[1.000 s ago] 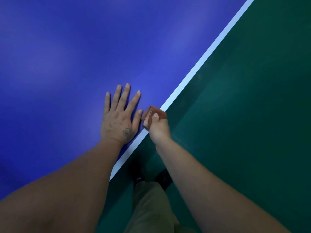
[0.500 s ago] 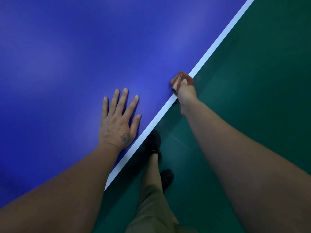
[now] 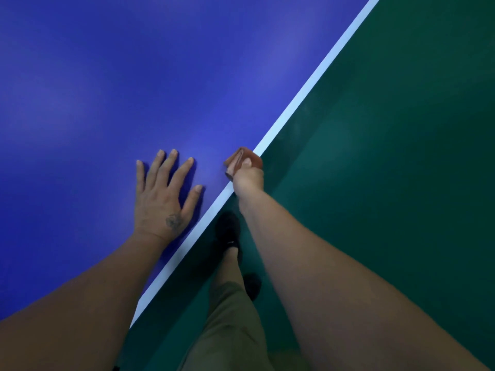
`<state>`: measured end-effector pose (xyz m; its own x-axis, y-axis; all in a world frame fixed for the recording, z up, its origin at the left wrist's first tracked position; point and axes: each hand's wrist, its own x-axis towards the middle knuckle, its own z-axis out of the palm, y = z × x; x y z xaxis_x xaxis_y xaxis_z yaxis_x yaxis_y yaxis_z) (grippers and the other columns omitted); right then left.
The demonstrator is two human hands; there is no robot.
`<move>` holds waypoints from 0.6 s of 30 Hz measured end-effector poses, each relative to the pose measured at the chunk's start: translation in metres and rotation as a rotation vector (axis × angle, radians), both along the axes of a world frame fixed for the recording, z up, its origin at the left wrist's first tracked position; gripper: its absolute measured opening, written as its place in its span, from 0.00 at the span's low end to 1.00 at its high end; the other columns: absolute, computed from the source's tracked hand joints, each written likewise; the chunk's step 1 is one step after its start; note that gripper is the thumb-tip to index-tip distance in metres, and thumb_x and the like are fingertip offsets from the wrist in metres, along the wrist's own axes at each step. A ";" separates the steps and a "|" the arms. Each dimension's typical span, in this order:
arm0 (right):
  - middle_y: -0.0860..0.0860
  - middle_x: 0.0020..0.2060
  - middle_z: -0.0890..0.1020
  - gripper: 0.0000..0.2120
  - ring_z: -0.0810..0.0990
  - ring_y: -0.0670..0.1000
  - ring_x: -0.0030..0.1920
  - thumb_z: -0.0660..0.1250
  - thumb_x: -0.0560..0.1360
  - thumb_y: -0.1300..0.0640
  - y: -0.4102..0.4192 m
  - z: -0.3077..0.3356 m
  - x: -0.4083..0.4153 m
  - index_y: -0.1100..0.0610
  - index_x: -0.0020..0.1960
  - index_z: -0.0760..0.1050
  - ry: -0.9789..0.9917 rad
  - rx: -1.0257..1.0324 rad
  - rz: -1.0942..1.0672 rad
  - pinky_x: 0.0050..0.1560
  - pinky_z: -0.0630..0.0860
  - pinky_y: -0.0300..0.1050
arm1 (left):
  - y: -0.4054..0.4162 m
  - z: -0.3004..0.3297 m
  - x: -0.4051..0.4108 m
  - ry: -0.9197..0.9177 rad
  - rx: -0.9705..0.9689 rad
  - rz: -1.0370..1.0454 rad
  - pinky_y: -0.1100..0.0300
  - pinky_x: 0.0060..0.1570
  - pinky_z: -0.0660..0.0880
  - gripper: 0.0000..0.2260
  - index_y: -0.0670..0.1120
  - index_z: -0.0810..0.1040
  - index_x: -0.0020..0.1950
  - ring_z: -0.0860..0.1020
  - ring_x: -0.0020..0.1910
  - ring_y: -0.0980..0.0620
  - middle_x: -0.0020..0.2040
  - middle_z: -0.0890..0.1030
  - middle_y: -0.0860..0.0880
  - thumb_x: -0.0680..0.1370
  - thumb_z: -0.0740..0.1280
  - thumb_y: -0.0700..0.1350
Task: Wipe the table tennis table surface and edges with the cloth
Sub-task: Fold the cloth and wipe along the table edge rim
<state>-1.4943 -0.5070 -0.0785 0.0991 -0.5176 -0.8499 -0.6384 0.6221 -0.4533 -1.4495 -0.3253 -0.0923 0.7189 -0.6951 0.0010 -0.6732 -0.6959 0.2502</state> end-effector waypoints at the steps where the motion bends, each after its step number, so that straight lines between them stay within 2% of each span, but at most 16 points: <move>1: 0.58 0.58 0.82 0.21 0.81 0.58 0.57 0.55 0.88 0.51 -0.014 -0.001 0.003 0.67 0.69 0.73 -0.041 -0.045 0.010 0.52 0.73 0.45 | -0.012 0.005 0.004 0.001 -0.015 -0.015 0.33 0.84 0.49 0.28 0.48 0.70 0.83 0.60 0.85 0.40 0.84 0.66 0.43 0.86 0.58 0.60; 3: 0.55 0.44 0.79 0.16 0.78 0.54 0.43 0.54 0.88 0.59 -0.045 -0.002 0.012 0.66 0.56 0.78 -0.079 -0.130 0.063 0.47 0.76 0.45 | -0.040 0.011 0.015 0.012 -0.035 -0.054 0.34 0.84 0.50 0.27 0.48 0.69 0.83 0.59 0.86 0.41 0.84 0.65 0.43 0.86 0.59 0.59; 4: 0.53 0.38 0.76 0.16 0.74 0.51 0.37 0.53 0.88 0.61 -0.060 -0.001 0.019 0.65 0.48 0.76 -0.078 -0.158 0.058 0.40 0.75 0.42 | -0.054 0.012 0.022 0.024 -0.037 -0.068 0.35 0.84 0.50 0.27 0.48 0.68 0.84 0.58 0.86 0.41 0.85 0.64 0.43 0.86 0.60 0.58; 5: 0.53 0.37 0.75 0.18 0.72 0.50 0.36 0.53 0.88 0.60 -0.074 0.000 0.025 0.64 0.44 0.74 -0.070 -0.148 0.029 0.34 0.73 0.37 | -0.068 0.013 0.028 0.039 -0.039 -0.078 0.36 0.84 0.49 0.27 0.48 0.67 0.84 0.57 0.86 0.41 0.85 0.63 0.43 0.87 0.60 0.57; 6: 0.54 0.41 0.77 0.17 0.75 0.52 0.39 0.53 0.88 0.58 -0.085 0.000 0.029 0.64 0.48 0.75 -0.050 -0.133 0.012 0.38 0.74 0.34 | -0.083 0.012 0.033 0.056 -0.045 -0.086 0.36 0.84 0.49 0.27 0.48 0.66 0.85 0.56 0.87 0.42 0.86 0.62 0.44 0.87 0.61 0.56; 8: 0.56 0.57 0.80 0.19 0.79 0.56 0.55 0.54 0.88 0.51 -0.091 -0.003 0.028 0.63 0.66 0.76 -0.007 -0.096 0.030 0.57 0.74 0.42 | -0.112 0.010 0.045 0.098 -0.063 -0.107 0.37 0.85 0.47 0.26 0.47 0.64 0.85 0.55 0.87 0.43 0.87 0.61 0.45 0.88 0.61 0.53; 9: 0.56 0.62 0.80 0.22 0.79 0.56 0.58 0.53 0.88 0.48 -0.087 -0.003 0.025 0.63 0.70 0.74 0.024 -0.096 0.043 0.61 0.73 0.45 | -0.126 0.010 0.051 0.111 -0.072 -0.122 0.38 0.85 0.47 0.27 0.46 0.63 0.86 0.54 0.87 0.44 0.87 0.60 0.46 0.88 0.61 0.53; 11: 0.58 0.67 0.80 0.23 0.79 0.56 0.61 0.52 0.88 0.47 -0.071 -0.003 0.015 0.62 0.73 0.72 0.023 -0.135 0.081 0.61 0.72 0.45 | -0.152 0.010 0.061 0.109 -0.080 -0.150 0.39 0.85 0.47 0.27 0.46 0.63 0.86 0.54 0.87 0.44 0.87 0.60 0.46 0.88 0.61 0.52; 14: 0.62 0.68 0.78 0.24 0.78 0.60 0.67 0.52 0.88 0.48 -0.040 -0.003 0.002 0.64 0.73 0.69 0.028 -0.096 0.127 0.63 0.73 0.48 | -0.184 0.008 0.074 0.077 -0.022 -0.204 0.39 0.85 0.45 0.28 0.49 0.61 0.87 0.53 0.87 0.43 0.87 0.58 0.45 0.87 0.59 0.55; 18: 0.60 0.67 0.78 0.23 0.78 0.57 0.62 0.51 0.88 0.45 -0.021 -0.004 -0.006 0.63 0.70 0.67 0.053 -0.010 0.129 0.54 0.69 0.45 | -0.211 -0.001 0.092 -0.017 0.078 -0.241 0.36 0.84 0.44 0.30 0.56 0.56 0.88 0.49 0.88 0.41 0.88 0.54 0.46 0.87 0.51 0.64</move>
<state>-1.5006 -0.5277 -0.0826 0.1202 -0.5117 -0.8507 -0.7362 0.5289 -0.4222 -1.3576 -0.5360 -0.0936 0.5327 -0.8449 -0.0487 -0.8257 -0.5314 0.1894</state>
